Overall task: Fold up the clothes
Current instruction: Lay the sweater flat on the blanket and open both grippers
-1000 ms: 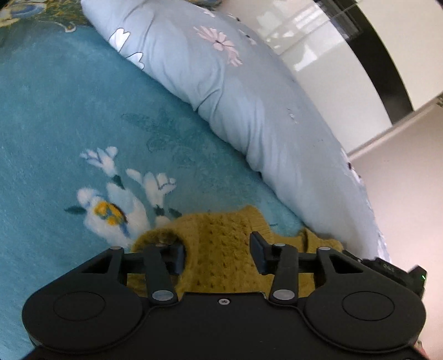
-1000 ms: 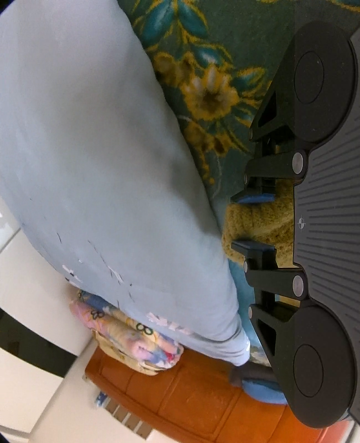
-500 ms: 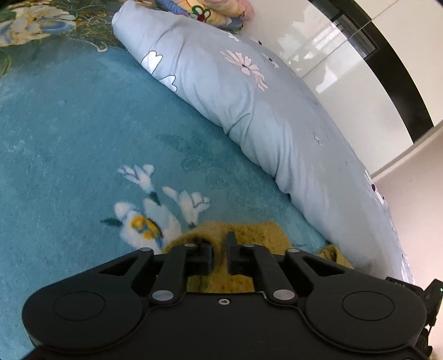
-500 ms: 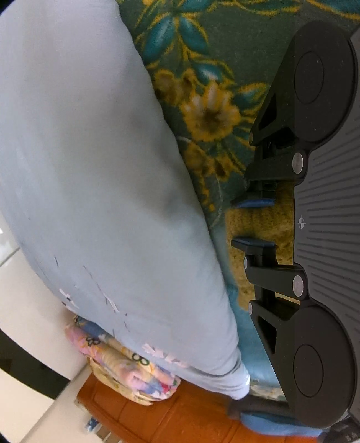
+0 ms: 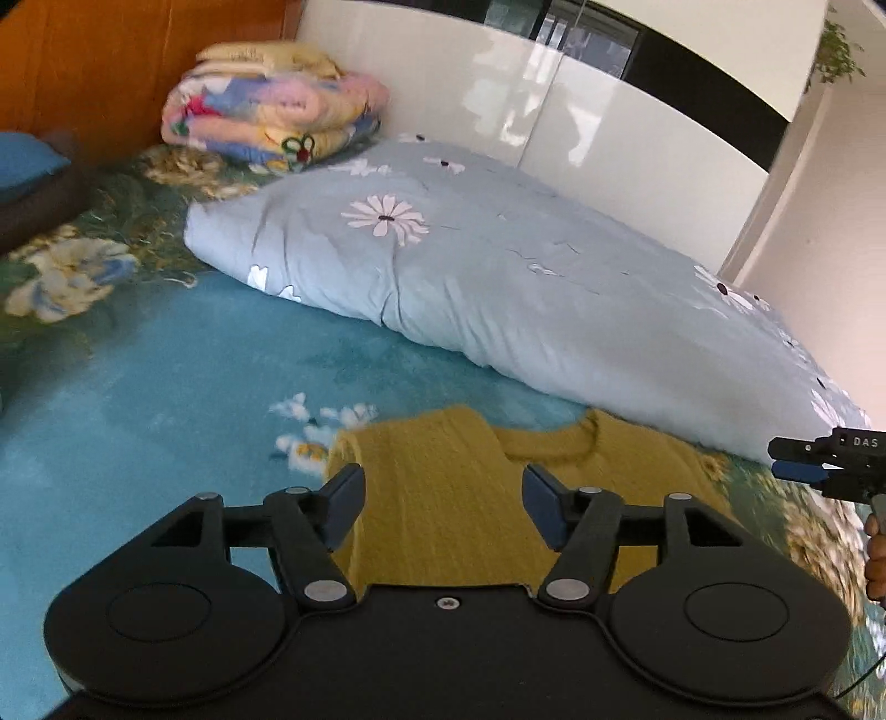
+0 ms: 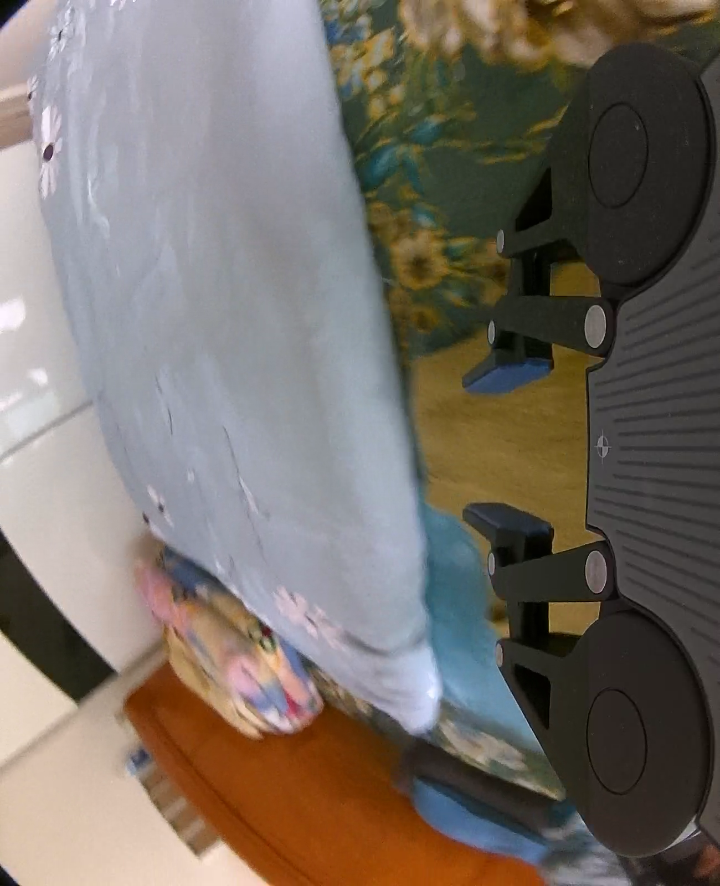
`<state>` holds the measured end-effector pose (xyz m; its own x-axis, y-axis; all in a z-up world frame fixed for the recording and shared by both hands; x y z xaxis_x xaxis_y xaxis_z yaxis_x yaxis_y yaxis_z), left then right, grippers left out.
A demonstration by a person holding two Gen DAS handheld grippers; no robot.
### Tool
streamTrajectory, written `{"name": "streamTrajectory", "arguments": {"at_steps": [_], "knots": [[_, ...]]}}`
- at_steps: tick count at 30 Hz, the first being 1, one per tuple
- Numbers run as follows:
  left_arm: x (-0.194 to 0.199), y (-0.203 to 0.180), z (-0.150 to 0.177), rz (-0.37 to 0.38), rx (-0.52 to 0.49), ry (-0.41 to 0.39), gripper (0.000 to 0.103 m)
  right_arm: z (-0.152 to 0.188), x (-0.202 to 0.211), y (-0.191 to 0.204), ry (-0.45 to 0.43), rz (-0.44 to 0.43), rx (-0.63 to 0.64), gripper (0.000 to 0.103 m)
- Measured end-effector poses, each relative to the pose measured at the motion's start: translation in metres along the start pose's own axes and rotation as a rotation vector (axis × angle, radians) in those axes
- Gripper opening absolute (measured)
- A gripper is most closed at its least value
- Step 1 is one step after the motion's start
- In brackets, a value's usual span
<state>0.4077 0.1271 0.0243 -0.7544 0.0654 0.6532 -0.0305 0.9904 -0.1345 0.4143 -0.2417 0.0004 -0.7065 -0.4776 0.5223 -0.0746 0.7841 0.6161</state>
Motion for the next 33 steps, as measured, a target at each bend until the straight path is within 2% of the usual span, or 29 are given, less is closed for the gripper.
{"name": "streamTrajectory", "arguments": {"at_steps": [6, 8, 10, 12, 16, 21, 27, 30, 33], "knots": [[0.063, -0.016, 0.070, 0.022, 0.016, 0.013, 0.069, 0.071, 0.055, 0.015, 0.083, 0.026, 0.109, 0.054], [0.079, -0.020, 0.095, 0.026, 0.021, 0.028, 0.070, 0.094, 0.070, 0.016, 0.107, 0.038, 0.119, 0.054], [0.095, -0.022, 0.119, 0.029, 0.025, 0.041, 0.071, 0.113, 0.086, 0.015, 0.116, 0.040, 0.116, 0.058], [0.110, -0.022, 0.141, 0.015, 0.016, 0.045, 0.071, 0.130, 0.107, 0.010, 0.110, 0.041, 0.095, 0.065], [0.132, -0.016, 0.175, -0.004, 0.027, 0.059, 0.073, 0.157, 0.140, -0.010, 0.092, 0.062, 0.023, 0.065], [0.143, 0.002, 0.205, -0.064, 0.062, 0.082, 0.076, 0.191, 0.168, -0.042, 0.079, 0.094, -0.095, 0.066], [0.138, 0.018, 0.232, -0.097, 0.091, 0.139, 0.076, 0.222, 0.177, -0.060, 0.113, 0.106, -0.145, 0.066], [0.136, 0.020, 0.236, -0.101, 0.099, 0.158, 0.076, 0.222, 0.178, -0.061, 0.106, 0.099, -0.149, 0.066], [0.139, 0.017, 0.224, -0.112, 0.063, 0.135, 0.076, 0.206, 0.177, -0.053, 0.089, 0.098, -0.096, 0.066]]}}
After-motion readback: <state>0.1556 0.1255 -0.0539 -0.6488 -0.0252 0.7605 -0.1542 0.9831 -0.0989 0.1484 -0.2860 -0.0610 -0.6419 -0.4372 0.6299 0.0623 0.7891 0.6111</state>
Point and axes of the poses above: each gripper's, at about its wrist camera, not at the fingertips, and x roughly against the way its jaws point, y to its left, z to its underside, the point moved 8 cm from there along -x, roughly the way its jaws point, and after that the axes turned 13 degrees about -z, right-handed, at the moved point
